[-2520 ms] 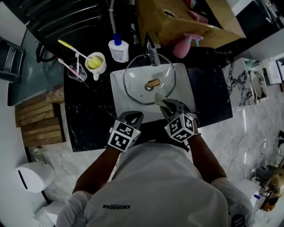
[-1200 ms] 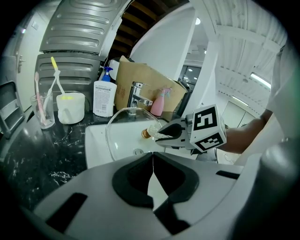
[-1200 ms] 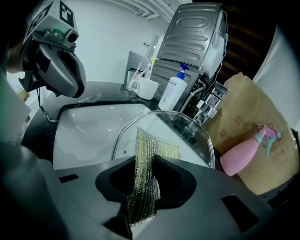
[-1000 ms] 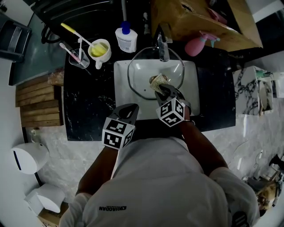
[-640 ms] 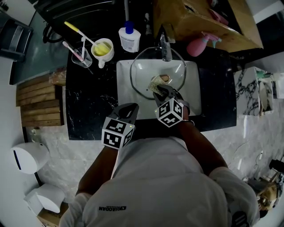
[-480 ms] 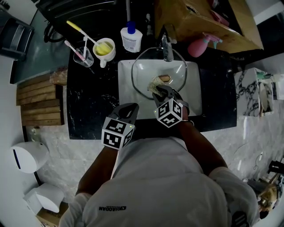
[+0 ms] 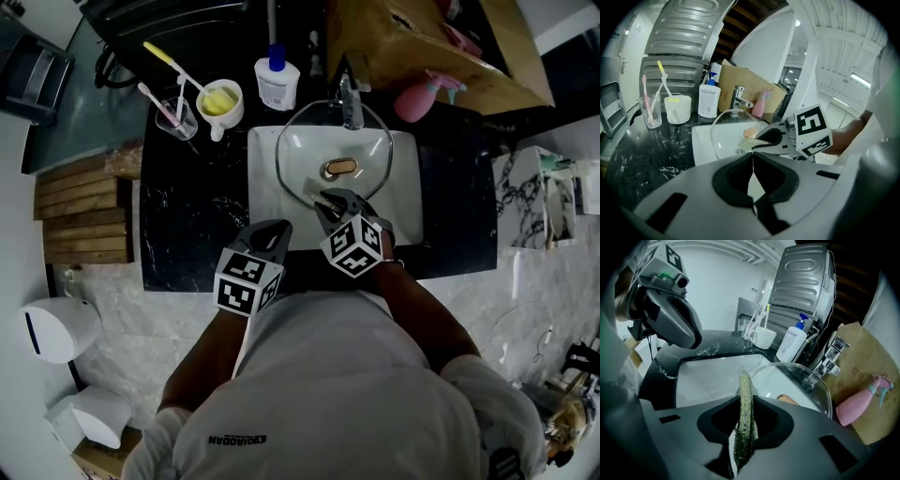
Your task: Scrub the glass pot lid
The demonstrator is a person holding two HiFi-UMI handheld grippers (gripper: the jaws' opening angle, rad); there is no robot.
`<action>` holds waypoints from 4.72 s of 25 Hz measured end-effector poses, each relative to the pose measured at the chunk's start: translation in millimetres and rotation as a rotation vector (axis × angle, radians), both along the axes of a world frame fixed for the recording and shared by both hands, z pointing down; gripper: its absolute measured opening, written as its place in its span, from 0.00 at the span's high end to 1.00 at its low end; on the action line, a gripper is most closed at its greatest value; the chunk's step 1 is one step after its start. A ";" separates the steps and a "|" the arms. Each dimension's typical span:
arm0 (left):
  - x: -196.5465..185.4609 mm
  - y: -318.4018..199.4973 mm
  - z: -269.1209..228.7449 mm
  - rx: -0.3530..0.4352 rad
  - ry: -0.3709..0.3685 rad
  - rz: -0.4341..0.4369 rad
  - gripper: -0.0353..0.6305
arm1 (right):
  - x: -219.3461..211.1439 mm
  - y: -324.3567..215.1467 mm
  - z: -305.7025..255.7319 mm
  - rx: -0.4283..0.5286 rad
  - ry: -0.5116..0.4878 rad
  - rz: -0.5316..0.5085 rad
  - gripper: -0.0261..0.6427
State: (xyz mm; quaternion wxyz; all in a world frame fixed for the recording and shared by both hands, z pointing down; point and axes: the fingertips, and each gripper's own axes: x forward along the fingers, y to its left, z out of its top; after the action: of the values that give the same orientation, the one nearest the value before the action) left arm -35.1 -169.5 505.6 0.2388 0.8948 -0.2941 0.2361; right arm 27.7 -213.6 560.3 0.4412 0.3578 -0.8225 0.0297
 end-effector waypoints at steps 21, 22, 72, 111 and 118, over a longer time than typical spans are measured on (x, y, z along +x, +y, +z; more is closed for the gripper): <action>55.6 -17.5 -21.7 0.011 -0.035 -0.122 0.92 | 137.4 -77.7 -68.4 0.213 0.076 0.011 0.82; 56.9 -16.4 -22.7 0.011 -0.038 -0.131 0.92 | 141.5 -84.9 -66.0 0.225 0.105 -0.006 0.82; 46.3 17.7 -17.4 -0.041 -0.061 -0.262 0.92 | 114.6 -109.5 2.5 0.354 0.255 -0.314 0.80; 65.5 9.2 -17.8 -0.026 -0.003 -0.005 0.92 | 152.0 -40.6 44.2 0.226 0.245 -0.079 0.79; 60.0 12.9 -16.2 -0.032 0.012 0.014 0.92 | 145.2 -27.5 50.9 0.185 0.259 -0.067 0.79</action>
State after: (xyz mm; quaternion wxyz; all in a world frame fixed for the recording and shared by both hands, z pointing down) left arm 24.8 -156.7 489.4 0.2532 0.8943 -0.2825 0.2372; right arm 172.9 -241.1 611.2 0.5093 0.3703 -0.7694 -0.1073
